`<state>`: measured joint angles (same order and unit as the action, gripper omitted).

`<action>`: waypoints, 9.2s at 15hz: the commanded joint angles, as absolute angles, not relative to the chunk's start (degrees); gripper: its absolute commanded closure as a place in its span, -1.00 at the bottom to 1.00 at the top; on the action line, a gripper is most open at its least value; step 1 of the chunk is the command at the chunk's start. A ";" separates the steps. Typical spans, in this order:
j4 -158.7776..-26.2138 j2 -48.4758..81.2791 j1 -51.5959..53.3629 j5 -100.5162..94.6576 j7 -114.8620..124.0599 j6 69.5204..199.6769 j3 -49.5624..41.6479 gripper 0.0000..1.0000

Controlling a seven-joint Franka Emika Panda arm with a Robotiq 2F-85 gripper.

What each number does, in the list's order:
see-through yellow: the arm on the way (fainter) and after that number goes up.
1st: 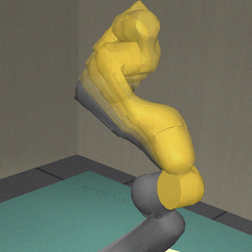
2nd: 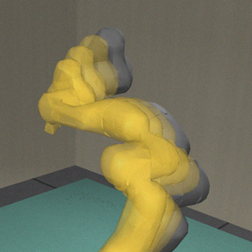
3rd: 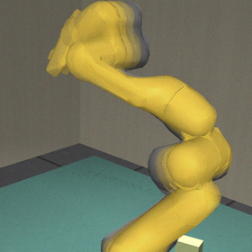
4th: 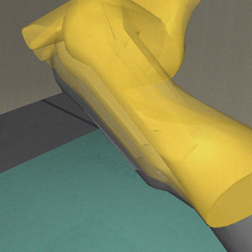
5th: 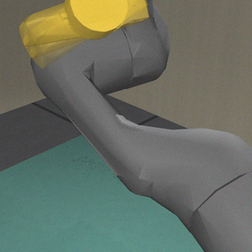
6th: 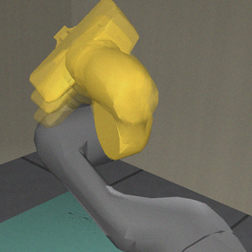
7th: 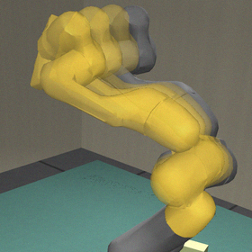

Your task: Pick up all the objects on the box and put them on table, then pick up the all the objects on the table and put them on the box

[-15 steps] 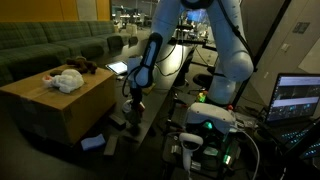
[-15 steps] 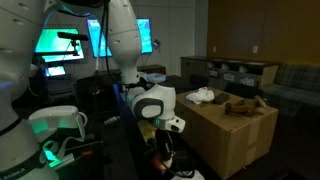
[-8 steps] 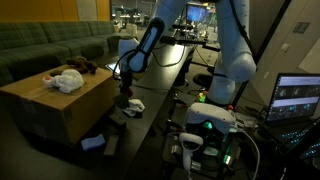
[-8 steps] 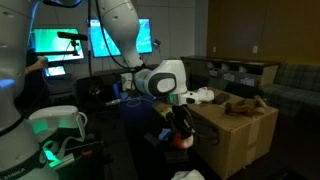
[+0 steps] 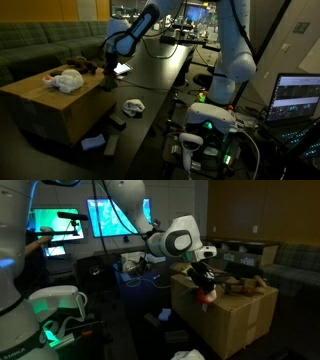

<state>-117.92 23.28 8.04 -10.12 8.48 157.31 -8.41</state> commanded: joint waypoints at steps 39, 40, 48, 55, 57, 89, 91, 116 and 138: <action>-86.54 35.88 14.03 -15.06 19.33 148.19 -10.19 -0.99; -87.08 35.18 14.50 -15.23 18.82 148.23 -9.61 -0.99; -90.64 34.02 20.37 -19.59 17.72 149.15 -7.00 -1.00; -92.02 35.49 20.27 -19.46 14.54 148.89 -3.98 -1.00; -92.28 36.10 19.65 -18.97 13.16 149.05 -3.25 -1.00; -90.53 39.17 12.99 -14.03 -4.03 145.97 5.06 1.00; -92.75 36.94 12.68 -13.23 -5.22 145.36 6.47 0.98; -128.49 28.48 13.57 -10.59 -1.17 150.33 8.38 0.98; -121.91 41.32 20.45 -10.78 13.66 152.94 -2.51 0.35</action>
